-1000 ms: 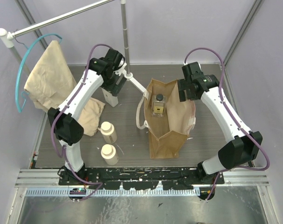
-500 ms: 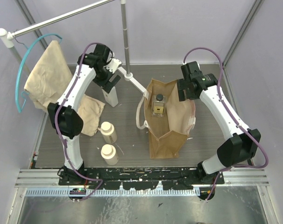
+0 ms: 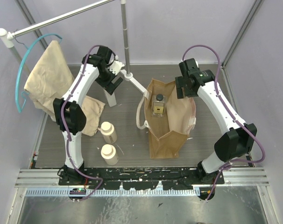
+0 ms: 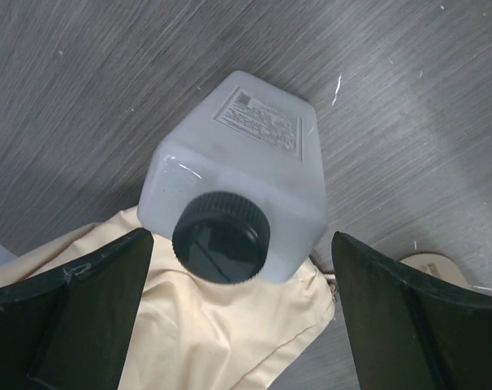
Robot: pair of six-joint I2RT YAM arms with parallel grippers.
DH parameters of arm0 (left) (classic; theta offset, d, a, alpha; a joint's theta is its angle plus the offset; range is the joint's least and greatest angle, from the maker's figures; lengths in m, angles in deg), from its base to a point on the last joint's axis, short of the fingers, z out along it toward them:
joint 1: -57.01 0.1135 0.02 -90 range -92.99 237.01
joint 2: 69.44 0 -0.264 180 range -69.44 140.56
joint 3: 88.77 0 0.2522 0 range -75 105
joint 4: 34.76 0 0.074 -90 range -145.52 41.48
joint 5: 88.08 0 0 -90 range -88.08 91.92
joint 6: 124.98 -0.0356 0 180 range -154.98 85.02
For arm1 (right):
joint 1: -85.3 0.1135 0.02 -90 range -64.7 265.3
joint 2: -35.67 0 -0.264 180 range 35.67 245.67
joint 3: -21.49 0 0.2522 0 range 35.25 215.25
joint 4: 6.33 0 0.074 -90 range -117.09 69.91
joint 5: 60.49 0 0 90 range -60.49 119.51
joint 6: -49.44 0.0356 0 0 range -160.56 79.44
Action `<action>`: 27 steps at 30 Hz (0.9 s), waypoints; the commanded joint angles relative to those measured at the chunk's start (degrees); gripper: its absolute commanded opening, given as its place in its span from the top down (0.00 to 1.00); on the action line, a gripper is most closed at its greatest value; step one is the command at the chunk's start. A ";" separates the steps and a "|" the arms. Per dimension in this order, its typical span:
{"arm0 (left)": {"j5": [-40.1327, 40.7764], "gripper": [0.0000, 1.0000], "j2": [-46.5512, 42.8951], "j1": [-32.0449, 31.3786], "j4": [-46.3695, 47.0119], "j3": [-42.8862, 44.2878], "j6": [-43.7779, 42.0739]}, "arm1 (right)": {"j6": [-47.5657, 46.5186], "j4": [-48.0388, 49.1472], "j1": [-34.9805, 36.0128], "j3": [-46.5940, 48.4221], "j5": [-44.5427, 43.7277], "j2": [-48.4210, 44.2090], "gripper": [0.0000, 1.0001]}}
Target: Place the personal care products into the canvas bag
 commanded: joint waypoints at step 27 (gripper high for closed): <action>-1.84 0.19 5.17 0.46 6.88 0.34 6.19 | 0.20 0.73 0.27 1.45 0.26 0.21 0.00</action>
